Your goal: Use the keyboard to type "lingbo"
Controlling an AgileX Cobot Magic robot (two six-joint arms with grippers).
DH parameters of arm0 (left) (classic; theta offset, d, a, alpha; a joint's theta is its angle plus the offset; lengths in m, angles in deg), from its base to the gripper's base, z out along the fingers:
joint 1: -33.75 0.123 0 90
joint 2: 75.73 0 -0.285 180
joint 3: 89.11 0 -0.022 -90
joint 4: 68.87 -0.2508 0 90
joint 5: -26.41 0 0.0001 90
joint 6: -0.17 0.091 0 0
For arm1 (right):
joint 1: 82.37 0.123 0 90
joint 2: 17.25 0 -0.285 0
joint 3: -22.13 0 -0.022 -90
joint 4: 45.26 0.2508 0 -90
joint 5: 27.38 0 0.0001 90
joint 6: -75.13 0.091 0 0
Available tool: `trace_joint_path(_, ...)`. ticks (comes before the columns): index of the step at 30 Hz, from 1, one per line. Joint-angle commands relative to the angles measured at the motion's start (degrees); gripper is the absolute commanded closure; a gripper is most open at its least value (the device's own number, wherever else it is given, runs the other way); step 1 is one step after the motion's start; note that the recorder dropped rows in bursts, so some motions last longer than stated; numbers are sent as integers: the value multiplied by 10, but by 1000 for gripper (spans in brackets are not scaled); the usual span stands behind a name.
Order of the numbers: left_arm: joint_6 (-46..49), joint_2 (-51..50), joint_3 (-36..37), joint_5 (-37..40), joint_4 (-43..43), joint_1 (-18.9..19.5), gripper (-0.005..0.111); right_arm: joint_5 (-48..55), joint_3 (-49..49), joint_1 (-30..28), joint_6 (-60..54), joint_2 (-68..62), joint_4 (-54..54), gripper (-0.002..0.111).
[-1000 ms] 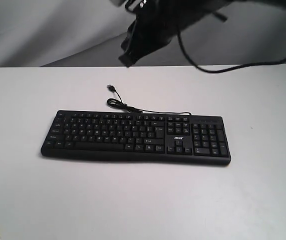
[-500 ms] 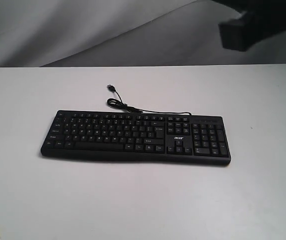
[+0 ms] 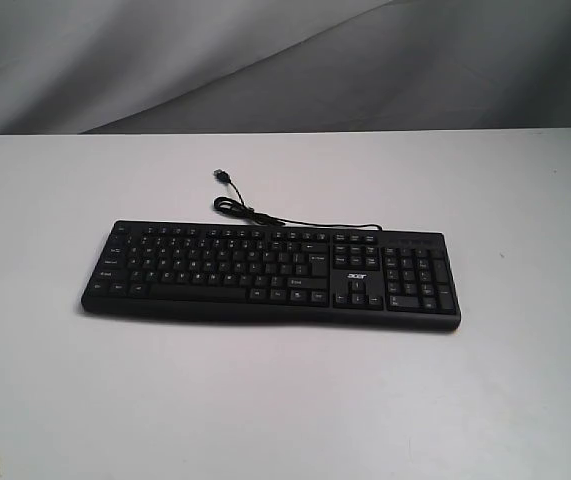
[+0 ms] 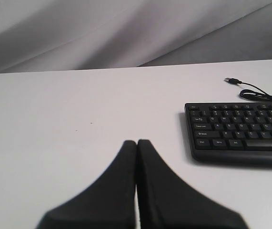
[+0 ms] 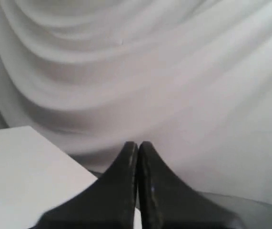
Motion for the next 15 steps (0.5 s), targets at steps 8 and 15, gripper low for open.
trace_joint_path(8,-1,-4,3,-3,2,1,106,1,-99,-147,156,135,-79,108)
trace_joint_path(15,-1,-4,3,-3,2,1,106,1,-226,-281,261,260,-87,108)
